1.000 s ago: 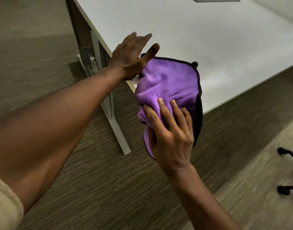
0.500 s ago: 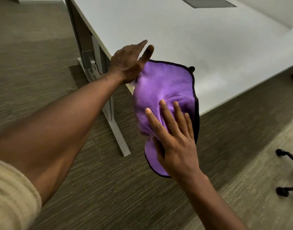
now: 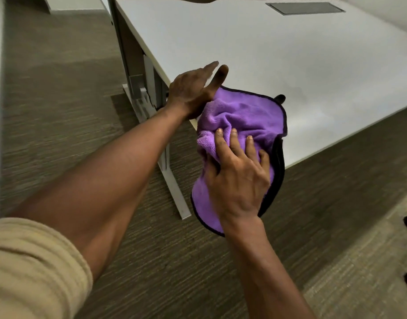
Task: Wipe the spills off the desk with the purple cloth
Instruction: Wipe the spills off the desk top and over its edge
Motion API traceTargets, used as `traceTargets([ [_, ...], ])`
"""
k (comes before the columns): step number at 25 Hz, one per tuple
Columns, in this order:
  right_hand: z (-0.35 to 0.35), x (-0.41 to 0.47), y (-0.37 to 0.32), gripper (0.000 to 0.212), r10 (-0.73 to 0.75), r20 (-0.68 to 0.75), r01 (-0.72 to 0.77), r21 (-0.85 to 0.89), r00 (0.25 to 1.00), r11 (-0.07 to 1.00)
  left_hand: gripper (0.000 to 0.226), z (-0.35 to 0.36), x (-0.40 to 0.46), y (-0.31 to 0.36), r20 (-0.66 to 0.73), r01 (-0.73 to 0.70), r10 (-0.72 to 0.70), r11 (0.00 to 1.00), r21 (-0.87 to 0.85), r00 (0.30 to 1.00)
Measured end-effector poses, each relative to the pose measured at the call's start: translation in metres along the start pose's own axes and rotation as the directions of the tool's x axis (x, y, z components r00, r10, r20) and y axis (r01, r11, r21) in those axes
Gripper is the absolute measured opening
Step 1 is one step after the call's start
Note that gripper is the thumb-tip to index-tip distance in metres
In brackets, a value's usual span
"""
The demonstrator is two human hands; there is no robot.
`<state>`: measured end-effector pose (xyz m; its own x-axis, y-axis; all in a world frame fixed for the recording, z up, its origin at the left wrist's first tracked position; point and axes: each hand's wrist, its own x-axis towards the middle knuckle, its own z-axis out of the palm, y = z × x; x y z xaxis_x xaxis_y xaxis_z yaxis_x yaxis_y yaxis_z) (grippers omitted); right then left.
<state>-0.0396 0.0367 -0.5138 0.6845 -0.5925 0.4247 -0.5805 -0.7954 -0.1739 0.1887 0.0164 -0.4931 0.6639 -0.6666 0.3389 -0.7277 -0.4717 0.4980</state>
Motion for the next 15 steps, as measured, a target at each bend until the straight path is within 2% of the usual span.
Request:
traceTargets([
  [3,-0.009,-0.011,0.022,0.053,-0.129,0.022,0.127,0.086,0.991,0.988,0.077,-0.002,-0.003,0.003,0.023,-0.013,0.013,1.000,0.010,1.000],
  [6,-0.015,-0.034,0.050,0.051,-0.275,-0.037,0.277,0.133,0.961,0.952,0.087,-0.004,-0.007,0.003,0.031,0.003,-0.003,1.000,-0.004,1.000],
  [8,-0.016,-0.035,0.049,0.052,-0.237,-0.059,0.240,0.057,0.970,0.969,0.090,-0.003,-0.006,0.003,0.003,0.007,-0.006,1.000,-0.021,1.000],
  [12,-0.012,0.004,0.003,0.058,-0.092,0.091,0.099,-0.074,0.992,0.992,0.093,-0.002,-0.003,0.002,-0.014,0.002,-0.002,1.000,-0.024,1.000],
  [15,-0.010,0.029,-0.011,0.057,-0.106,0.170,0.120,-0.073,0.980,0.990,0.088,-0.002,0.000,0.002,-0.018,0.004,-0.004,1.000,-0.001,1.000],
])
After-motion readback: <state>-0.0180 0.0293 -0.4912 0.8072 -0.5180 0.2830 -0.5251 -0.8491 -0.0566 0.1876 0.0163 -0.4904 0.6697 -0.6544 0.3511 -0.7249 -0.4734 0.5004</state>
